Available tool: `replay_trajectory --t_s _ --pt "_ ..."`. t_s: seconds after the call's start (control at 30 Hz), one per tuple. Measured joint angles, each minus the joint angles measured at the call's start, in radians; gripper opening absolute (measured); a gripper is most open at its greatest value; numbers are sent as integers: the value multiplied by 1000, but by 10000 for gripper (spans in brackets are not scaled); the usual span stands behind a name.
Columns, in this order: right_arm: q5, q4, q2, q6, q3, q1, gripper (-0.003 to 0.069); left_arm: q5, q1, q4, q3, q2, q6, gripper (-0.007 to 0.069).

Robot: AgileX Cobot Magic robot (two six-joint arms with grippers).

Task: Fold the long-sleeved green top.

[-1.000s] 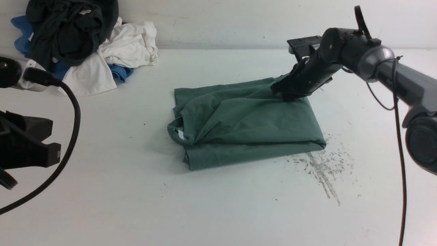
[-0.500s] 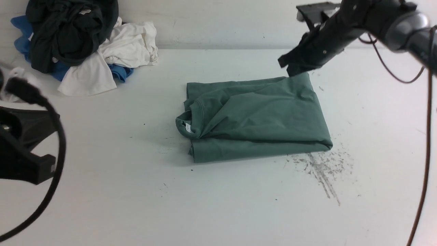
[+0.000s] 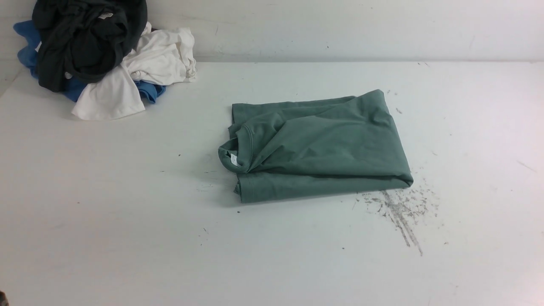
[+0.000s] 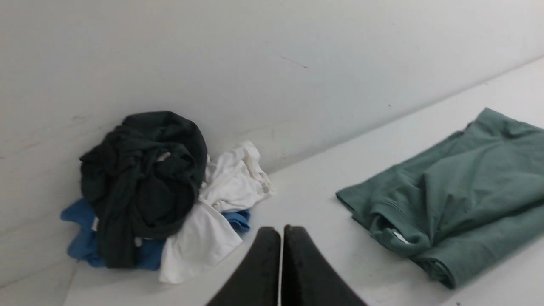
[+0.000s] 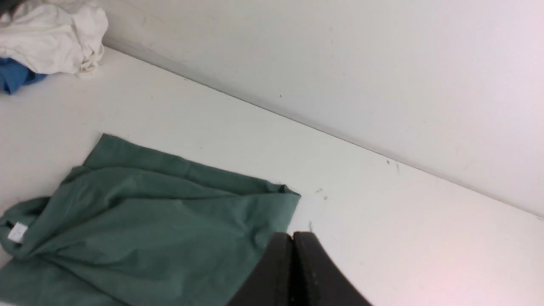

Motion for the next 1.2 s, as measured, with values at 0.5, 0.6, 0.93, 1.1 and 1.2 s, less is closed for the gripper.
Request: replay_trajectory --t_s 0.5,0.6,0.93,1.1,1.2 --pt "-964 53 -1086 10 1435 0 -14 -22 -155 -23 19 -25 -2 -7" --pt "-1072 95 -1240 37 1592 0 -14 41 -166 -27 19 -25 -2 -7" --pt "-1115 156 -1395 56 1683 0 -14 229 -168 -51 20 -25 -3 -7" --pt "-1114 156 -1395 58 1683 0 -14 262 -168 -48 20 -25 -4 -7" --pt "-1114 156 -1395 58 1683 0 -14 270 -168 -48 20 -25 -4 -7"
